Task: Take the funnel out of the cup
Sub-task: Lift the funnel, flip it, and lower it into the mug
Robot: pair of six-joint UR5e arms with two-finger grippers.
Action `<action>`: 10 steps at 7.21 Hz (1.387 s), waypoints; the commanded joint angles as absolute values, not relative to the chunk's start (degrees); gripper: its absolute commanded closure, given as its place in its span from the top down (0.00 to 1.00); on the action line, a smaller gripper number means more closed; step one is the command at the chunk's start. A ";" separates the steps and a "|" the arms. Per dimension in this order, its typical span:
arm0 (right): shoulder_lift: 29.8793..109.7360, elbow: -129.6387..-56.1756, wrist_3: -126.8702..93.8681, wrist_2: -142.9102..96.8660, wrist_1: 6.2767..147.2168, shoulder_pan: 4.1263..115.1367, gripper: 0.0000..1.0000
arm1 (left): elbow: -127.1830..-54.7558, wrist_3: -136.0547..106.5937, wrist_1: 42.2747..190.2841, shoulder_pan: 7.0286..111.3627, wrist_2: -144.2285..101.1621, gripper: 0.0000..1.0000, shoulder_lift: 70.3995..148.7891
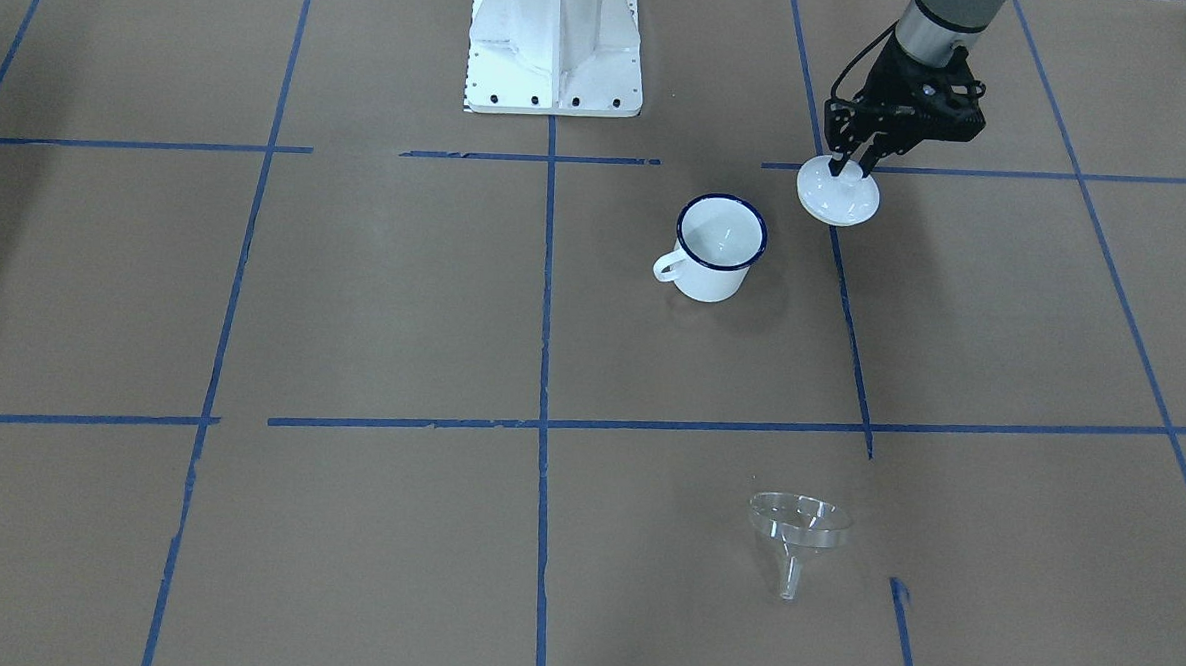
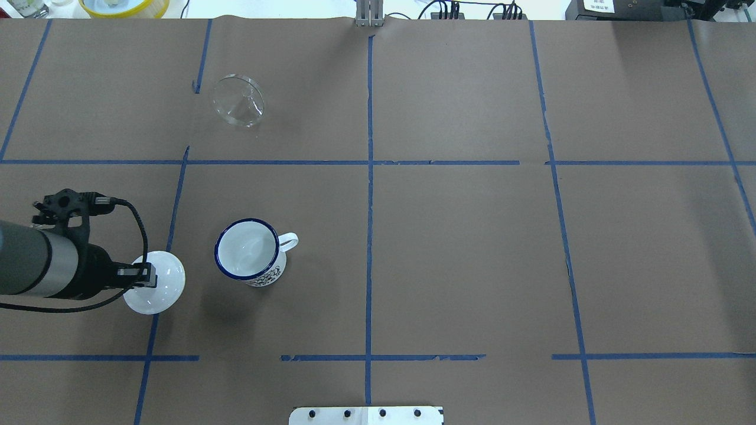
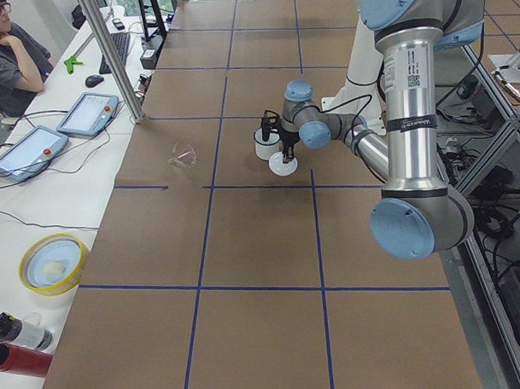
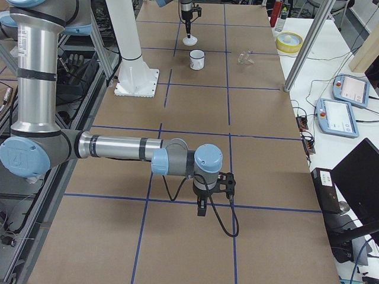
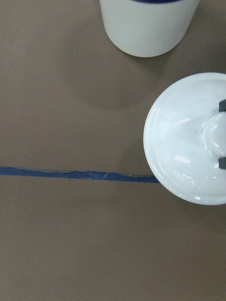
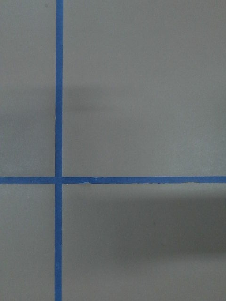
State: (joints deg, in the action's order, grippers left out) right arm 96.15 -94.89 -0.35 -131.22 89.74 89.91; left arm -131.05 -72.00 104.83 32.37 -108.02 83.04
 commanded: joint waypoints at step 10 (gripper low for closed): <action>96.15 -94.92 -0.35 -131.22 89.74 89.91 1.00 | -118.04 -75.59 78.92 33.22 -108.37 0.00 115.75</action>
